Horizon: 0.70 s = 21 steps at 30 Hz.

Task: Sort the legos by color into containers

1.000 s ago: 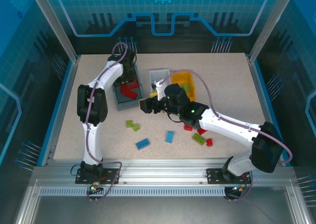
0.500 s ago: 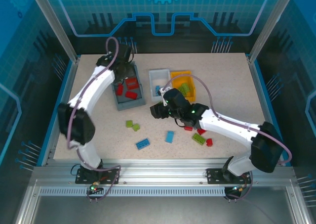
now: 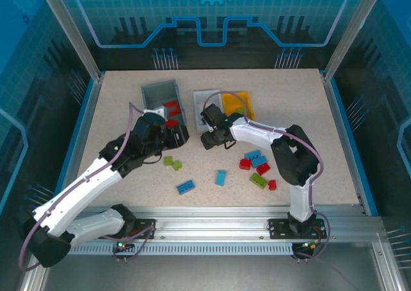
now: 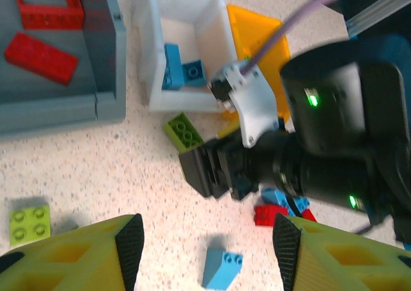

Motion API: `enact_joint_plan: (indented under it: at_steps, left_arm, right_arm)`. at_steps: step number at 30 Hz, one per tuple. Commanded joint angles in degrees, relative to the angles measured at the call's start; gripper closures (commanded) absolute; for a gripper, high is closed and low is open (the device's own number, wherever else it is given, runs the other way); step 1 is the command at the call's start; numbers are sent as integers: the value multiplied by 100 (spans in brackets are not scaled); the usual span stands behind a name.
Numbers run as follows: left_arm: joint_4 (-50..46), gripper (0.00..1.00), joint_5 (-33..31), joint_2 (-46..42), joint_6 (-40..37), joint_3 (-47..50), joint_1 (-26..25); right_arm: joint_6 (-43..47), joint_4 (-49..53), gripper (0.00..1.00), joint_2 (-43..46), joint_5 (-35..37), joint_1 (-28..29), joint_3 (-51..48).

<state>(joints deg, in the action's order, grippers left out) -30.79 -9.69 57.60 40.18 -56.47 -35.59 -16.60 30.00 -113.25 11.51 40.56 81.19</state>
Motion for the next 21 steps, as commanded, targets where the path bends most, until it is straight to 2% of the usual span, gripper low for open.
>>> enact_joint_plan:
  at_steps: [1,6,13,16,21]
  left_arm:
    - [279,41,60,-414,222,240,-127]
    - [52,42,29,-638,253,294,-159]
    - [-4,42,38,-691,194,216,-175]
    - [-15,42,37,-707,168,181,-171]
    - [76,42,146,-716,209,120,-179]
  right_arm:
    - [236,352,35,-348,-161,-60,385]
    - [267,464,43,-763,-105,-74,752]
    - [314,599,64,-1019,-3,-59,1013]
    - [345,587,71,-870,18,41,898]
    - [176,611,74,-100,-39,302,230]
